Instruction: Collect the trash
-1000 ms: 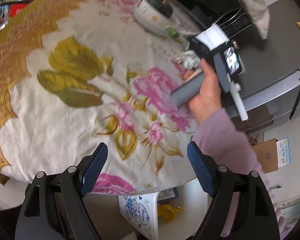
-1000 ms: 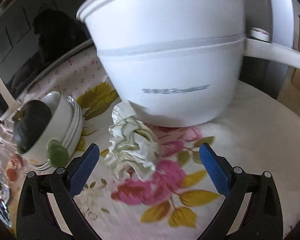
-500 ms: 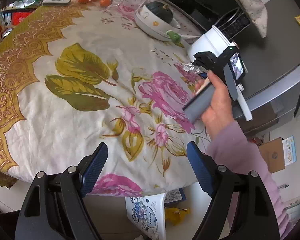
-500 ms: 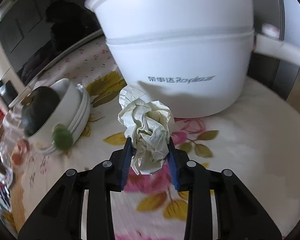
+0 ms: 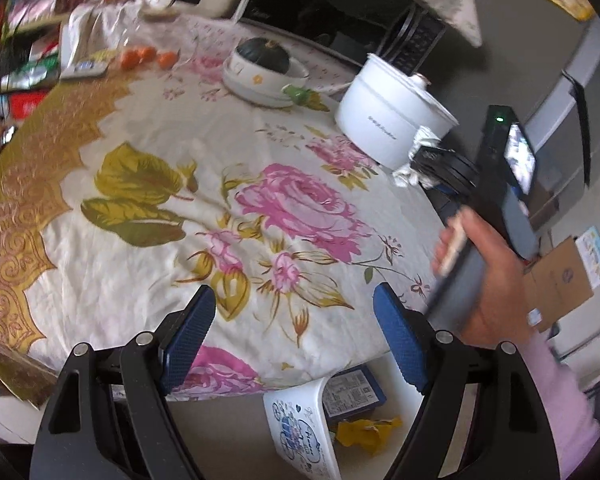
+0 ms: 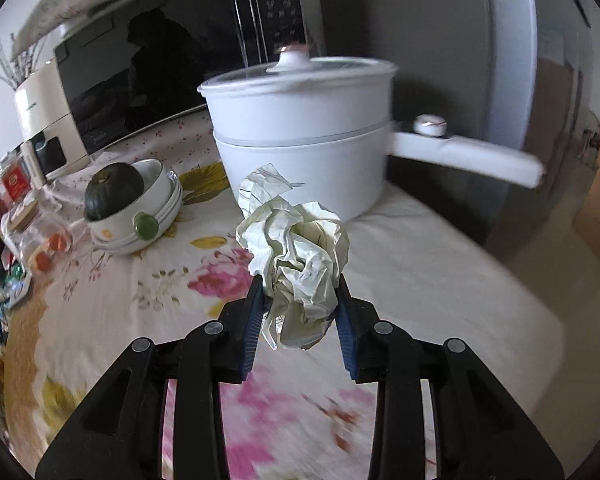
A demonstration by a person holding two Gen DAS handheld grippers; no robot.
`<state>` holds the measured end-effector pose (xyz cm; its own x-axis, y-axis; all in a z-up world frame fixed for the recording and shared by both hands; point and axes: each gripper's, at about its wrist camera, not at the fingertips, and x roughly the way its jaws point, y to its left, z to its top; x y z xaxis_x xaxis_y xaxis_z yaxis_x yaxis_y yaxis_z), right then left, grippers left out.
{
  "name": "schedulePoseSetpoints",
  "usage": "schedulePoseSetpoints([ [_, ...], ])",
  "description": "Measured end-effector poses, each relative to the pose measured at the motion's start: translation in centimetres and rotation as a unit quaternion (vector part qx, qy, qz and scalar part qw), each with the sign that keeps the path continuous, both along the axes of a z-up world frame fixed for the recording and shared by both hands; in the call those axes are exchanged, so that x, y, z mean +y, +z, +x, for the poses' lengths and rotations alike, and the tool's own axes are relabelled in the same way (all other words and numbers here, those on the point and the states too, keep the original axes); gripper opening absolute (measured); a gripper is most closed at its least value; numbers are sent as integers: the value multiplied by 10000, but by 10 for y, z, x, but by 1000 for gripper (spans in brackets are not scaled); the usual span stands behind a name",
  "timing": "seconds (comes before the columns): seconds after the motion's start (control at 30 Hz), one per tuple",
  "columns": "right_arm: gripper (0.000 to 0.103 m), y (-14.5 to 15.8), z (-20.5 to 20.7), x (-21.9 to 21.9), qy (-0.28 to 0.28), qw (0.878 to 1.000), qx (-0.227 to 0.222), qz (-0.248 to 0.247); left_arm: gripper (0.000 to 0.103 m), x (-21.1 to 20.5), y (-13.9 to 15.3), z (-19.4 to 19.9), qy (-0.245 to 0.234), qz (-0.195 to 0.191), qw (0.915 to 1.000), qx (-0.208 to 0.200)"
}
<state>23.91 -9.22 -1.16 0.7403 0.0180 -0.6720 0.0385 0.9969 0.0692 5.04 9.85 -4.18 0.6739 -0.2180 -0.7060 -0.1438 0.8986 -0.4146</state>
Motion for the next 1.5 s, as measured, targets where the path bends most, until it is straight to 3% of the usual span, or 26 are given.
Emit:
schedulePoseSetpoints([
  [0.27,33,9,-99,-46,338,9989,-25,-322,79,-33,9,-14,-255,542,9973,-413],
  [0.43,34,4,-161,-75,435,9983,19,-378,79,-58,17,-29,-432,955,9914,-777],
  [0.67,38,-11,-214,-94,492,9978,85,-444,80,-78,34,-50,-403,1395,9805,-1328],
  [0.83,56,-15,-236,-99,597,9969,15,-506,95,-79,57,-64,-17,1394,9726,-1861],
  [0.9,63,-13,-241,-102,556,9971,-78,-510,96,-83,68,-71,61,1459,9649,-2181],
  [0.97,78,-8,-244,-108,442,9978,-228,-437,96,-90,79,-77,147,1673,9539,-2485],
  [1.0,83,-5,-246,-111,366,9980,-327,-388,96,-95,85,-81,265,1840,9446,-2706],
  [1.07,93,3,-250,-118,186,9975,-615,-307,96,-97,92,-86,401,1834,9372,-2940],
  [1.13,96,10,-253,-123,43,9959,-866,-274,96,-95,94,-85,377,1476,9454,-2882],
  [1.2,96,18,-254,-127,-105,9937,-1081,-285,96,-99,92,-75,129,1431,9555,-2577],
  [1.37,96,24,-251,-127,-303,9910,-1220,-454,96,-117,76,-63,-121,1890,9583,-2139],
  [1.5,96,31,-255,-122,-329,9871,-1419,-664,96,-119,68,-59,-133,1897,9622,-1951],
])
